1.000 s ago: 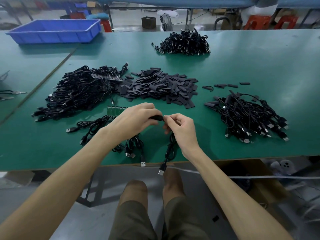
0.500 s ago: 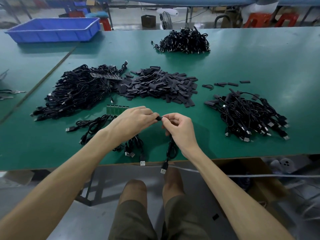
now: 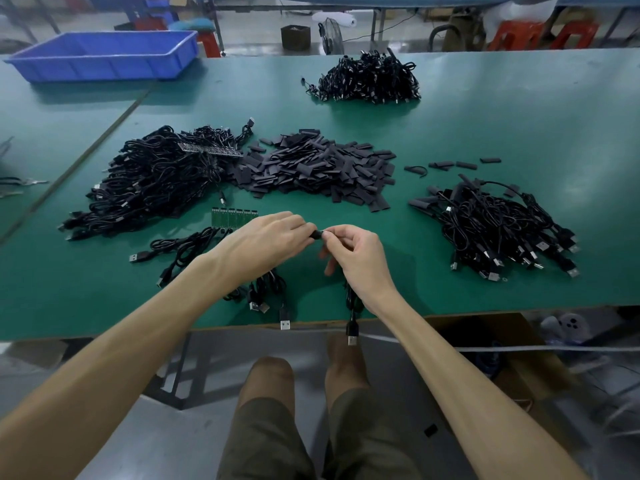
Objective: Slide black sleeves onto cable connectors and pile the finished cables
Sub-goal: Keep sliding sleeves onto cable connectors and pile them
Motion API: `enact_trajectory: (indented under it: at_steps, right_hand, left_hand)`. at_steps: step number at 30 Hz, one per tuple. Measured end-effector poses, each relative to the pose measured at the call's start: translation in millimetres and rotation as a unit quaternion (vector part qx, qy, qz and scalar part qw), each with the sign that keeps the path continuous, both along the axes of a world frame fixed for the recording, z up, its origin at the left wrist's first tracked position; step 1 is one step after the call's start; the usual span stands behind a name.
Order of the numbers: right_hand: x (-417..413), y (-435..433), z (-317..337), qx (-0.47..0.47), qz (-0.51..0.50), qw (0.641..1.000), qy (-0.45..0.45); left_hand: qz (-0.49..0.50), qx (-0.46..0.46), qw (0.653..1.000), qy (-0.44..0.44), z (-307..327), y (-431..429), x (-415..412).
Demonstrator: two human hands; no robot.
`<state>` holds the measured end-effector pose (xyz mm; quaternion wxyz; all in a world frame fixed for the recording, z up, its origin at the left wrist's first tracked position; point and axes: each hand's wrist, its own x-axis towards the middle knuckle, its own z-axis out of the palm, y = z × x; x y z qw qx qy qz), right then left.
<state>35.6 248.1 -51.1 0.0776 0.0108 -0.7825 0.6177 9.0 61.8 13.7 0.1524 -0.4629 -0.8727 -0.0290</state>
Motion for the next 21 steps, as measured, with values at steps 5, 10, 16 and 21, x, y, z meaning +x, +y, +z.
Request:
enact_trajectory:
  at_steps: [5, 10, 16, 21]
  right_hand:
    - [-1.0, -0.9, -0.8, 0.038, 0.016, 0.999, -0.004]
    - [-0.3, -1.6, 0.5, 0.041, 0.025, 0.999, -0.011]
    - [-0.3, -1.5, 2.3, 0.041, 0.030, 0.999, -0.016]
    - [1.2, -1.5, 1.7, 0.019, 0.026, 0.999, -0.015]
  left_hand:
    - [-0.014, -0.007, 1.000, -0.001, 0.5, -0.8, -2.2]
    - [-0.027, -0.012, 1.000, 0.007, 1.8, -1.1, -3.8]
    - [-0.036, -0.008, 0.999, 0.032, 3.2, -2.4, -3.1]
    - [-0.039, -0.016, 0.998, 0.048, 2.8, -4.3, 1.1]
